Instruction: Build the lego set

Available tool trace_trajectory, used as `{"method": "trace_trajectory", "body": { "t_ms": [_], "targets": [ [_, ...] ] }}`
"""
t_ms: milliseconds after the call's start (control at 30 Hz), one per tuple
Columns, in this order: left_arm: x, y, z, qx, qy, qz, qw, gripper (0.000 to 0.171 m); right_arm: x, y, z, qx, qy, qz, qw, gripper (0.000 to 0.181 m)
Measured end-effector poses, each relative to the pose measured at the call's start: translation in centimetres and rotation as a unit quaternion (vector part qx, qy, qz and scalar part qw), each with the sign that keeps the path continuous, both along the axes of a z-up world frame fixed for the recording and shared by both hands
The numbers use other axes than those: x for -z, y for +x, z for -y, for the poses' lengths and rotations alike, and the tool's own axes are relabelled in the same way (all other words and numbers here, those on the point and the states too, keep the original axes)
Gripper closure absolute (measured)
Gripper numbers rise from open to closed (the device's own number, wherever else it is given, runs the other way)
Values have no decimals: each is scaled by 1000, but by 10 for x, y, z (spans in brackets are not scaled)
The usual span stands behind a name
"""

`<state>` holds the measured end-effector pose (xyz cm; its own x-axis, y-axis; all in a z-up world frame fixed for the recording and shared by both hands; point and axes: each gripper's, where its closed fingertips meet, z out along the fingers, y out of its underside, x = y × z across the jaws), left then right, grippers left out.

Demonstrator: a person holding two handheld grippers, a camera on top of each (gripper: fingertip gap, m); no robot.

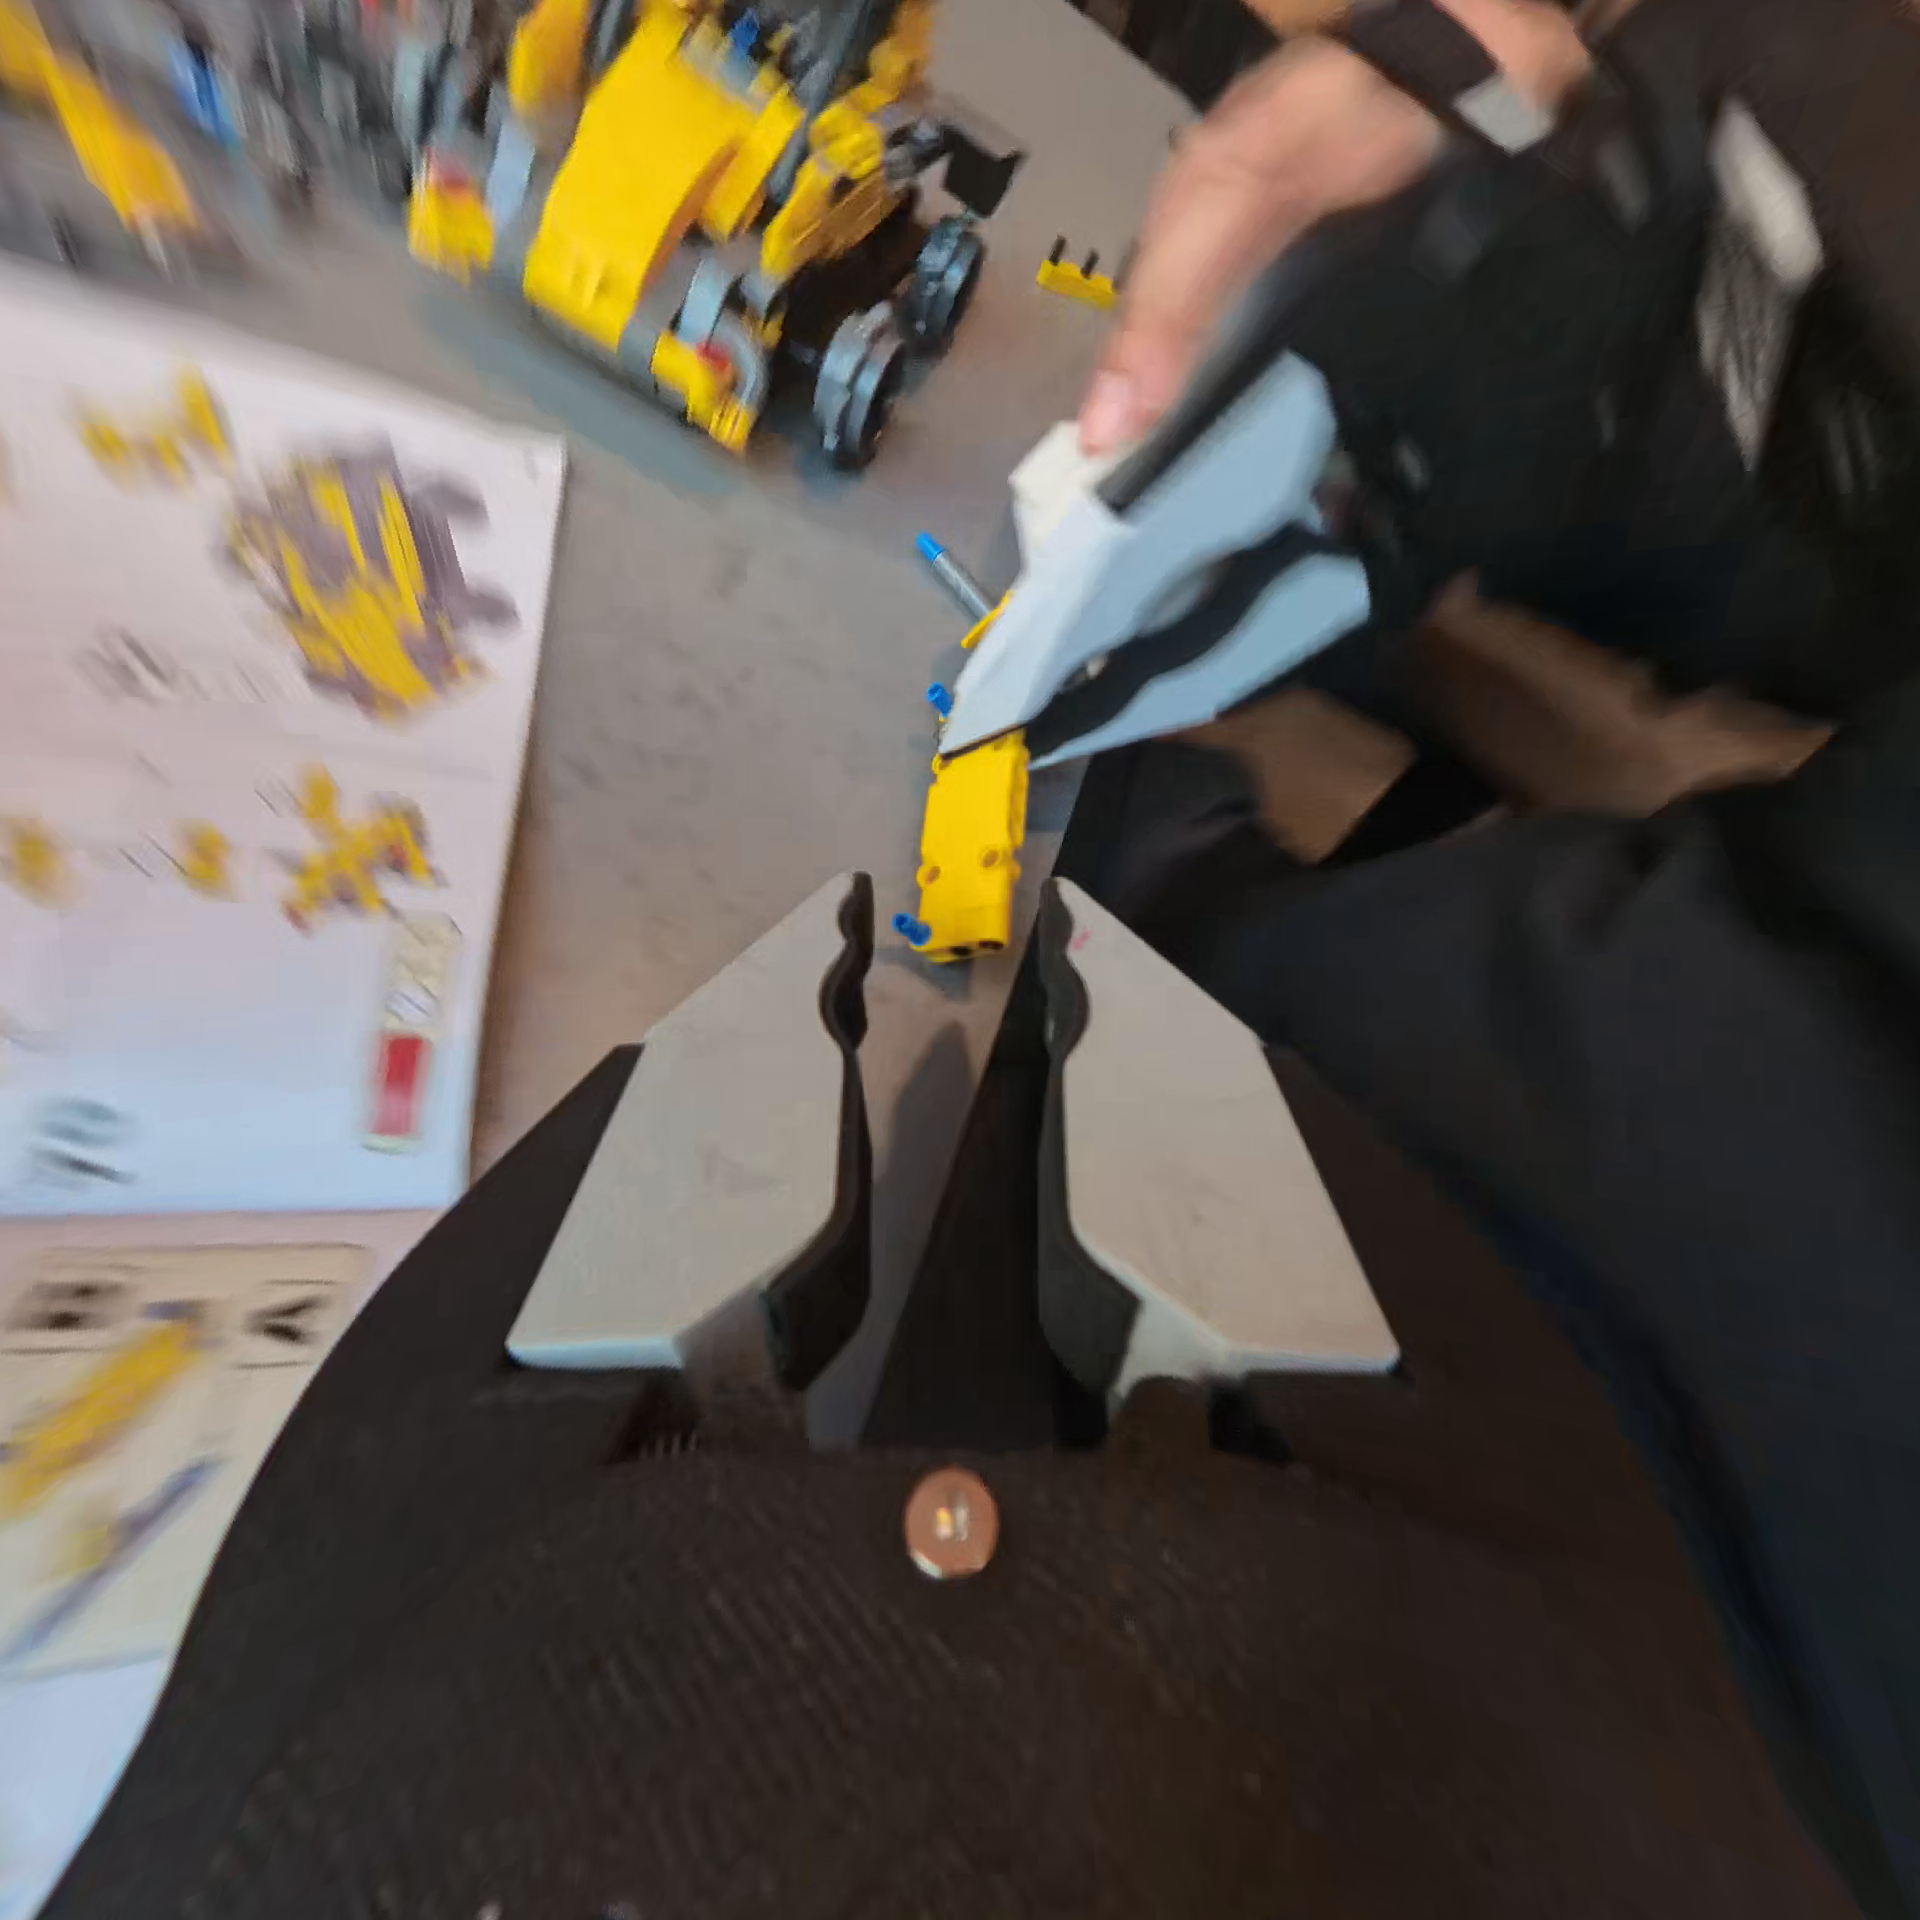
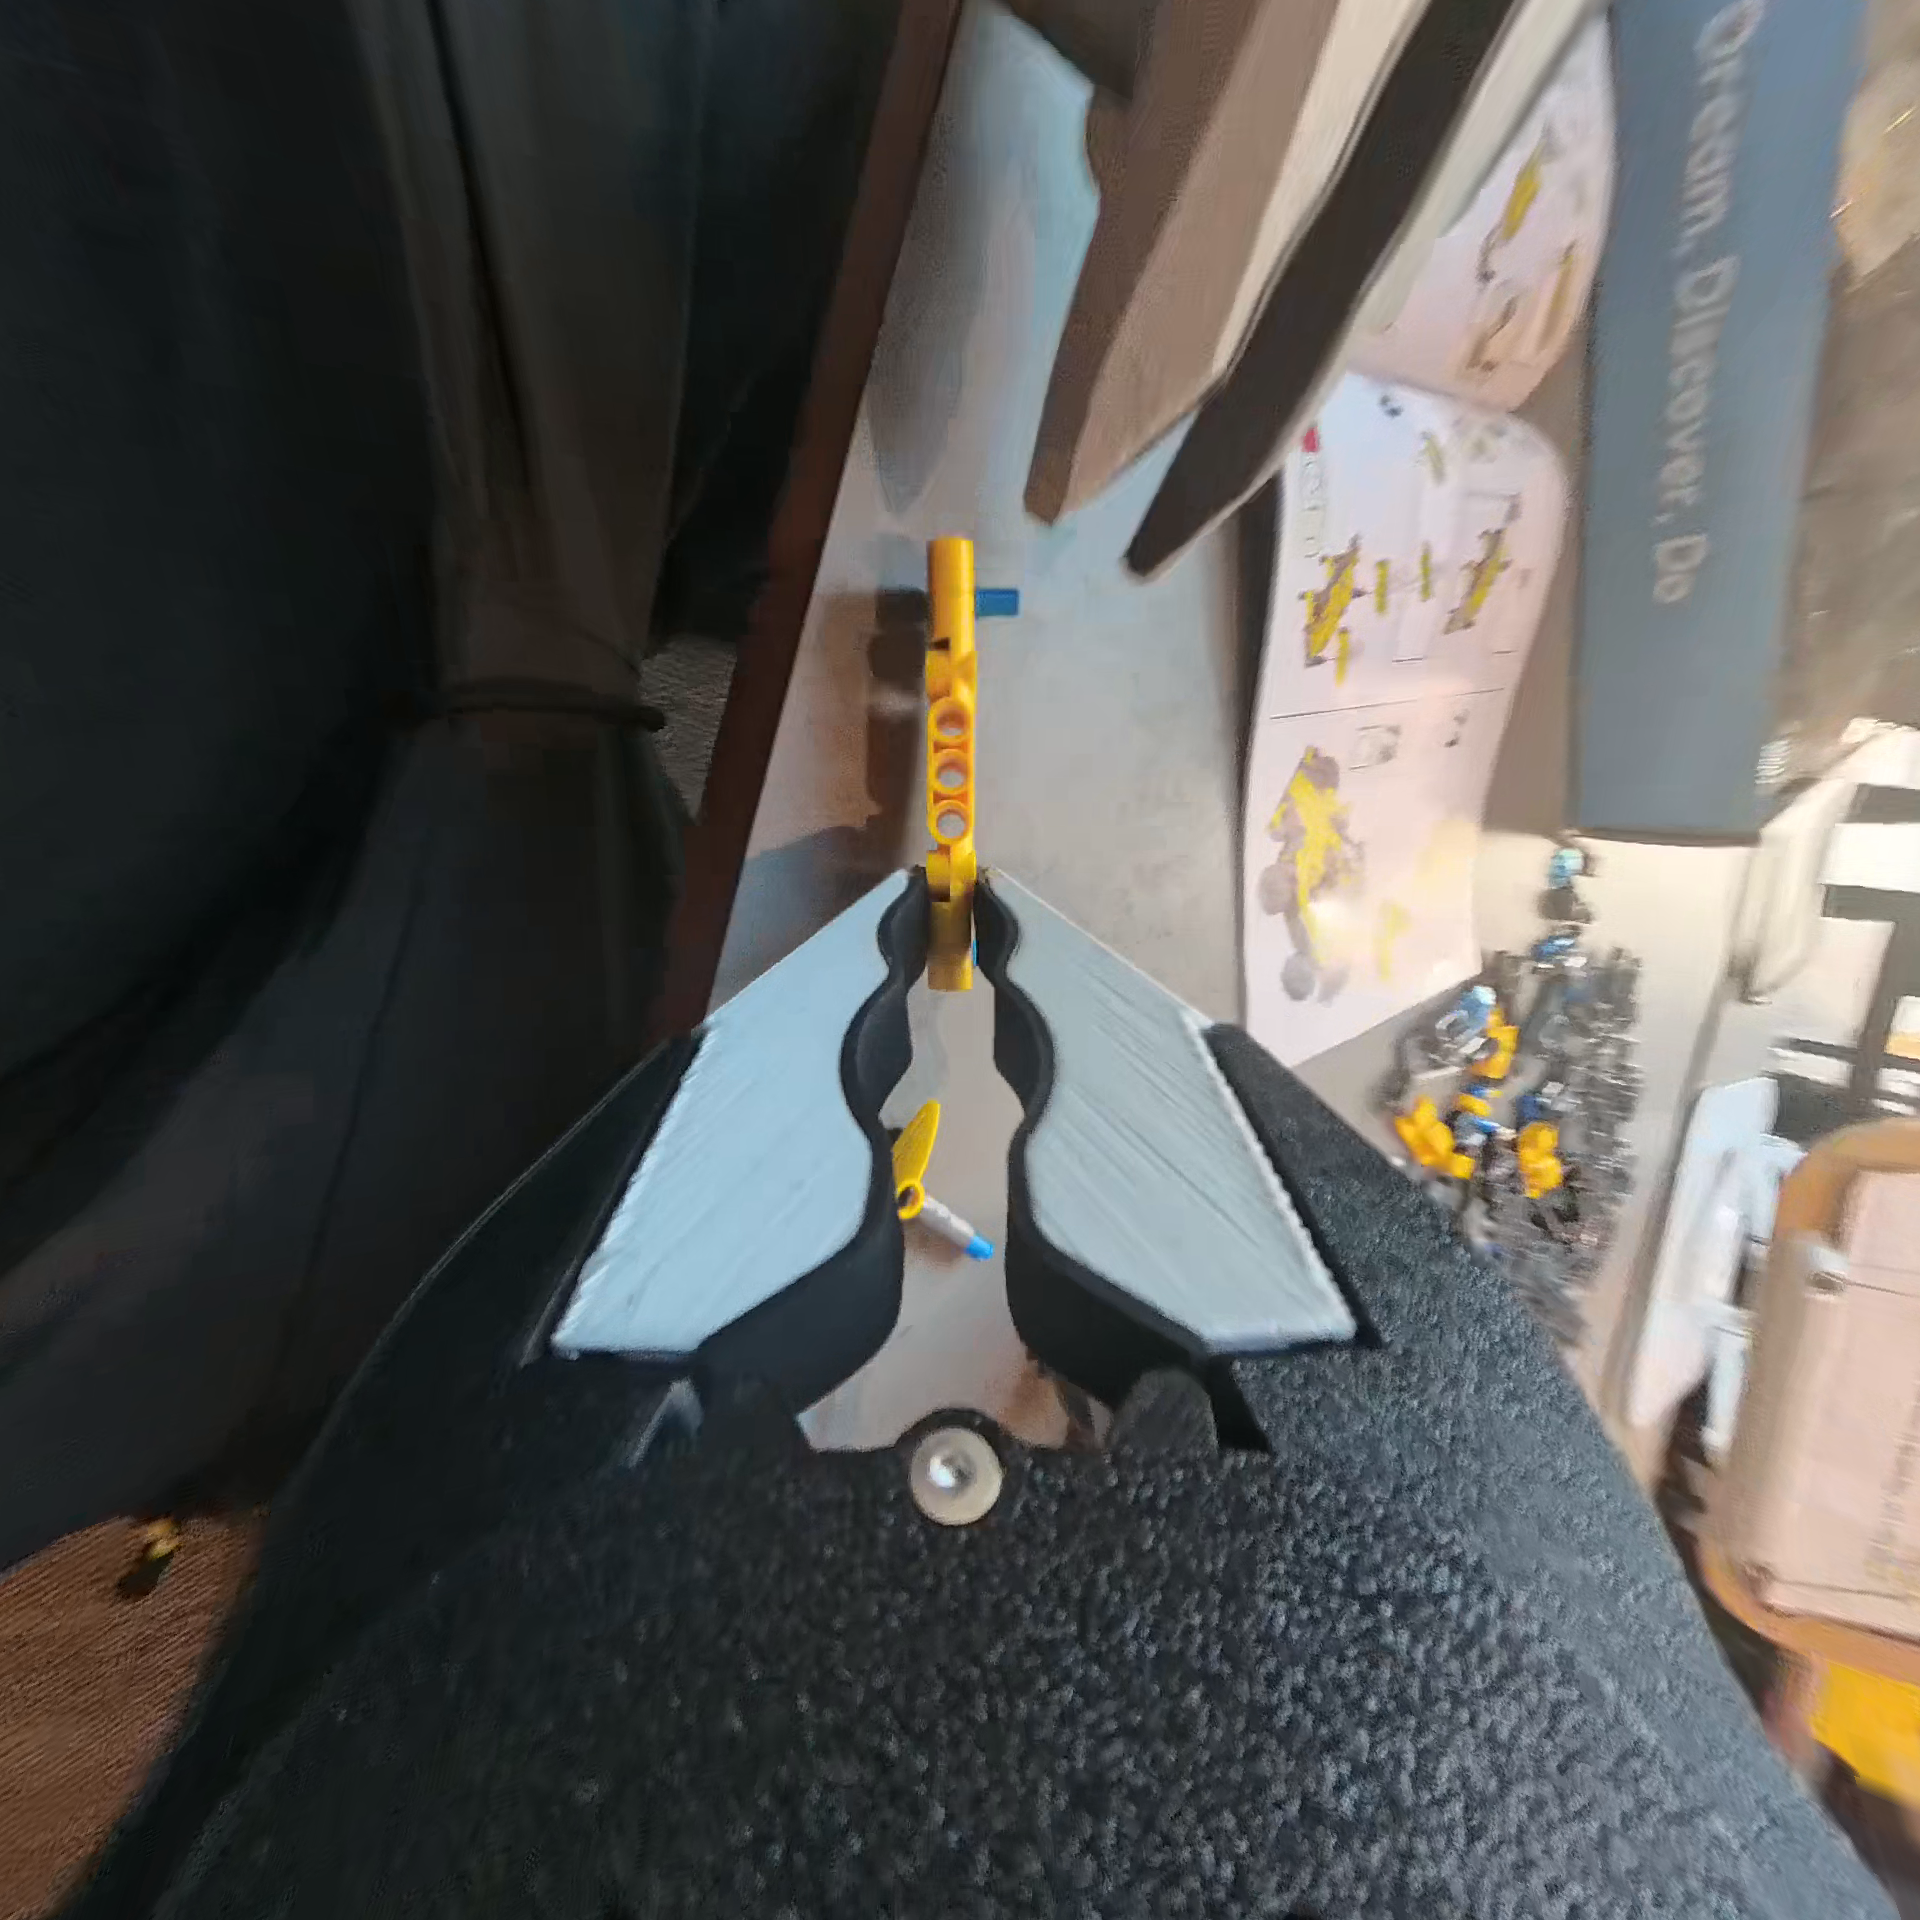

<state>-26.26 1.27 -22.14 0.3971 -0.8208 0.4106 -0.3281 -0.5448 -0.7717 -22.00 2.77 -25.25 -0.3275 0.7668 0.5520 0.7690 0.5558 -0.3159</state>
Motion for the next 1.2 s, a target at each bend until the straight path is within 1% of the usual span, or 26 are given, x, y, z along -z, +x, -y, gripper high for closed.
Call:
{"method": "trace_trajectory", "body": {
  "t_ms": [67, 133, 200, 267, 333, 400, 433, 467, 600, 667, 733, 833, 900, 967, 1100, 1200],
  "targets": [
    [-4, -2, 1, 20, 78, -46, 996, 142, 1, 0, 3, -9, -54, 9, 998, 173],
    [2, -1, 1, 35, 126, -91, 987, 139, 1, -1, 6, -14, -104, 23, 994, 173],
    [9, 6, 6, 66, 134, -108, 983, 144, 2, -2, 7, -14, -139, 43, 989, 173],
    [15, 13, 12, 95, 127, -112, 981, 150, 2, -5, 4, -10, -155, 51, 987, 173],
    [25, 13, 8, 93, 119, -134, 979, 156, 4, -4, 4, -8, -174, 63, 983, 173],
    [33, 11, 4, 91, 109, -150, 978, 159, 3, -5, 2, -6, -177, 59, 982, 172],
    [34, 12, 3, 91, 105, -148, 979, 159, 2, -6, 2, -6, -180, 54, 982, 168],
    [34, 12, 3, 91, 102, -143, 980, 159, 1, -7, 1, -3, -181, 47, 982, 162],
    [31, 13, 2, 88, 96, -130, 983, 156, -7, -2, 0, 3, -182, 21, 983, 157],
    [30, 13, 1, 85, 93, -125, 984, 154, -13, 8, -3, 16, -171, 17, 985, 150],
    [28, 13, 0, 82, 91, -122, 985, 149, -21, 21, -7, 30, -162, 7, 986, 150],
    [21, 8, -2, 72, 98, -115, 986, 147, -28, 47, -9, 48, -160, 8, 986, 150],
    [14, 4, -1, 64, 100, -107, 987, 145, -23, 62, -9, 53, -159, 25, 986, 150],
    [9, 0, 1, 55, 103, -106, 987, 145, -15, 68, -9, 56, -152, 43, 986, 150],
    [2, -4, 6, 44, 112, -112, 986, 145, 1, 69, -11, 50, -130, 68, 988, 150],
    [-2, 2, 14, 47, 110, -107, 987, 146, 2, 64, -12, 48, -135, 58, 988, 152]
  ]
}}
